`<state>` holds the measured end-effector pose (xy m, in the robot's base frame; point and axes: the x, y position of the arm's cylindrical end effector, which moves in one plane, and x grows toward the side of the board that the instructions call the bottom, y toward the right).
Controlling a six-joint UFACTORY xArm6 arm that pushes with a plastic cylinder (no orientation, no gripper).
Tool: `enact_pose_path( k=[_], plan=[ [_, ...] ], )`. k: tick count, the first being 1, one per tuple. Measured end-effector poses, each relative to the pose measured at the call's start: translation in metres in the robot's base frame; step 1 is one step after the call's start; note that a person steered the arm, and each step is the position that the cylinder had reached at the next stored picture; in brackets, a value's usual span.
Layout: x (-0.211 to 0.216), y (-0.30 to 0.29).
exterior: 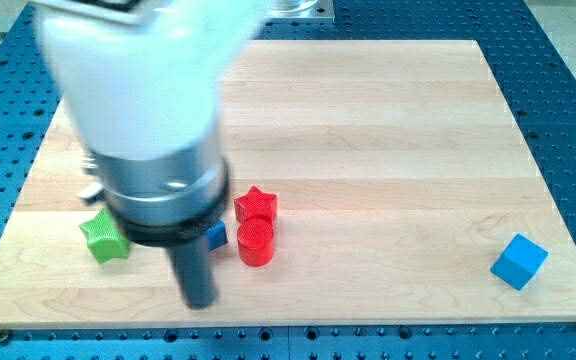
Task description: Place the blue triangle diagonally top right to the red star
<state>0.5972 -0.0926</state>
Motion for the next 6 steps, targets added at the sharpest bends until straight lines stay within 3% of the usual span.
enact_pose_path(
  k=[2, 4, 5, 6],
  plan=[
    [-0.098, -0.014],
    [-0.103, 0.034],
    [-0.103, 0.092],
    [-0.135, 0.103]
  ],
)
